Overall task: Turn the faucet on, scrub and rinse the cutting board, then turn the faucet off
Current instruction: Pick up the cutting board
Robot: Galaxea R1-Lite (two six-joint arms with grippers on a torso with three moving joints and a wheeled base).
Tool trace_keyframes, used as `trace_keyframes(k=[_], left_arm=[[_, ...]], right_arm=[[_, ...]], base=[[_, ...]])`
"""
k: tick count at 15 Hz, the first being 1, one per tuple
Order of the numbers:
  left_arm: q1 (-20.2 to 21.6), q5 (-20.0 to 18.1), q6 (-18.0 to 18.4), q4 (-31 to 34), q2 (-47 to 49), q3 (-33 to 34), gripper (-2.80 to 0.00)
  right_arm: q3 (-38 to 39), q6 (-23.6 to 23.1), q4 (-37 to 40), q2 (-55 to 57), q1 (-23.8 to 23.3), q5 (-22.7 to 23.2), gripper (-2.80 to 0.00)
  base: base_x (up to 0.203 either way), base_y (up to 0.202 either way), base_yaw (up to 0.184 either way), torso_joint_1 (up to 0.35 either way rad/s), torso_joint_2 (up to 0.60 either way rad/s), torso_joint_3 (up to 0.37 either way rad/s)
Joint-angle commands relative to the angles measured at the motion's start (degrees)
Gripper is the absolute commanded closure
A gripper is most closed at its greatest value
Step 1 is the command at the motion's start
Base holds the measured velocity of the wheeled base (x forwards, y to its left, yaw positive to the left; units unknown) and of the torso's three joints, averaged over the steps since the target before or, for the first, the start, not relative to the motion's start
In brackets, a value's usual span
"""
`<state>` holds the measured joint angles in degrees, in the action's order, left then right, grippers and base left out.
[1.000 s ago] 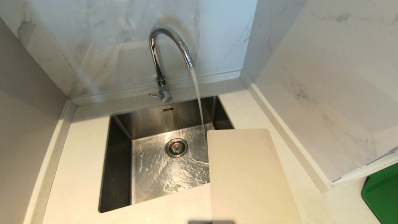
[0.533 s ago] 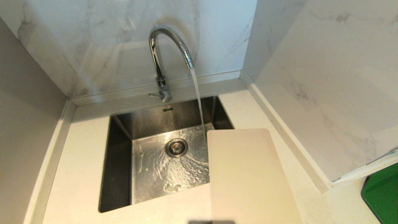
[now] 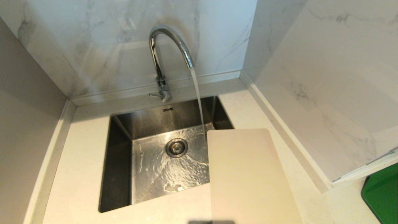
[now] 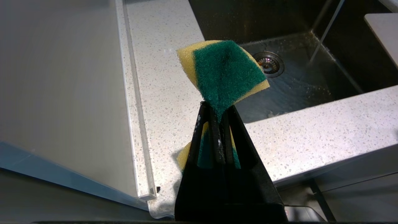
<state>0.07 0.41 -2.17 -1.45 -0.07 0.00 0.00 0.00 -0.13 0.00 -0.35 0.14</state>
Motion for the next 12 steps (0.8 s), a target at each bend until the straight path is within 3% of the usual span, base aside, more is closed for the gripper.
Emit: trace_keyframes(k=[1,12], left_arm=[[0.01,0.02,-0.03,-0.04,-0.10,0.01,0.00],[0.01,-0.06,1.03,-0.04,-0.01,0.00,0.00]], right_arm=[[0.00,0.00,-0.05,0.00,0.00,0.03,0.00],[0.00,0.00,-0.05,0.00,0.00,0.03,0.00]], base=[[0.000,0.000,0.000,0.000,0.00,0.000],[0.000,0.000,0.000,0.000,0.00,0.000]])
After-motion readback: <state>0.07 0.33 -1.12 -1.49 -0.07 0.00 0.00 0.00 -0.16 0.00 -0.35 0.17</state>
